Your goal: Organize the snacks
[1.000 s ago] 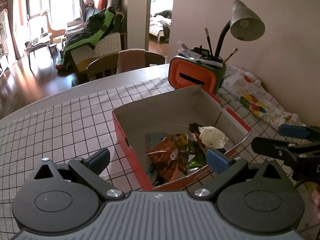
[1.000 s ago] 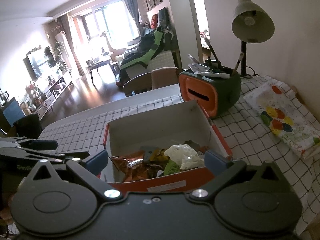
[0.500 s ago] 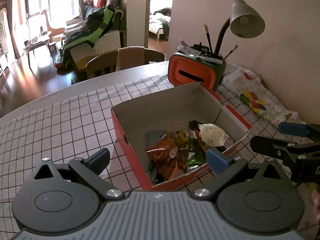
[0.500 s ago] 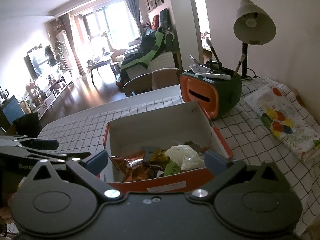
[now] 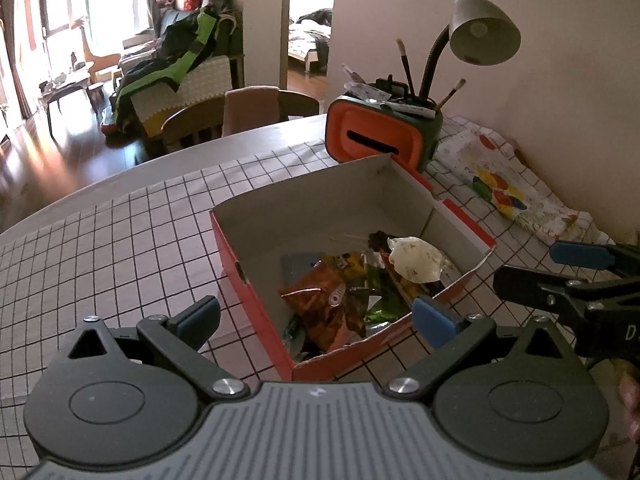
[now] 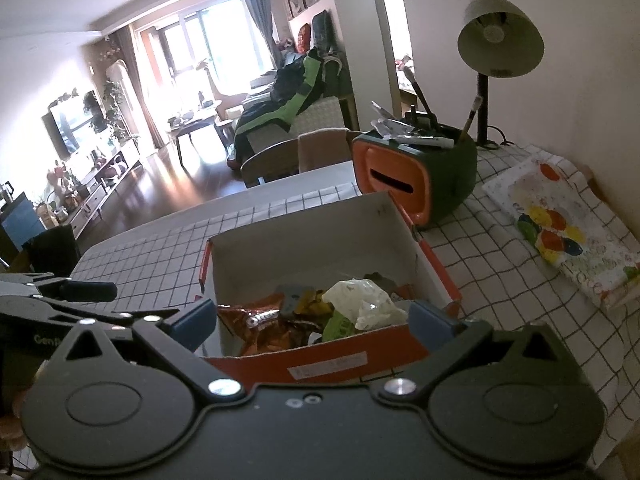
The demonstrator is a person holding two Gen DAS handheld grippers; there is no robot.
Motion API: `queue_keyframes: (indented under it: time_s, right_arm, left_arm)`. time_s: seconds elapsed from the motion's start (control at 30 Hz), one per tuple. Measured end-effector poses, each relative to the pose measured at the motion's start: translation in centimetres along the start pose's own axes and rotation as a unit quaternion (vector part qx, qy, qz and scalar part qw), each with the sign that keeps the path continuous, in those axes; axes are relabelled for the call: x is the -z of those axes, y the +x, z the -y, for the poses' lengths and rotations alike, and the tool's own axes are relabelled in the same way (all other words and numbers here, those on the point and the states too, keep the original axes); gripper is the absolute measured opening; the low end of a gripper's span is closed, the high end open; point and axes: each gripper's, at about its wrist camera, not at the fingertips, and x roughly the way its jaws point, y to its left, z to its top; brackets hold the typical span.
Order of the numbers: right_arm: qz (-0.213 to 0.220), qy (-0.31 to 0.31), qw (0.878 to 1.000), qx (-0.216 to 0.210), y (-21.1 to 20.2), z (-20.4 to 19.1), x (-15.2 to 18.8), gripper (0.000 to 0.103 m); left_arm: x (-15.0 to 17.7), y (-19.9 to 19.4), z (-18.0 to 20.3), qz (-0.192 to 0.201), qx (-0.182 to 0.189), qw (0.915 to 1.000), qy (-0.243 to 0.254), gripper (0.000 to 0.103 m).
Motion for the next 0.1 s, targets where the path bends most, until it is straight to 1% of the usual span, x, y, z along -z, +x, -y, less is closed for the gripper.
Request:
queue_keyframes:
  time_s: [0.1]
  right_arm:
    - [0.000,0.000,1.000,0.000,-0.01,0.01,0.00,0.103]
  left_arm:
    - [0.05,-0.02,-0.01,0.001,-0.001,1.0000,0.000,0.103]
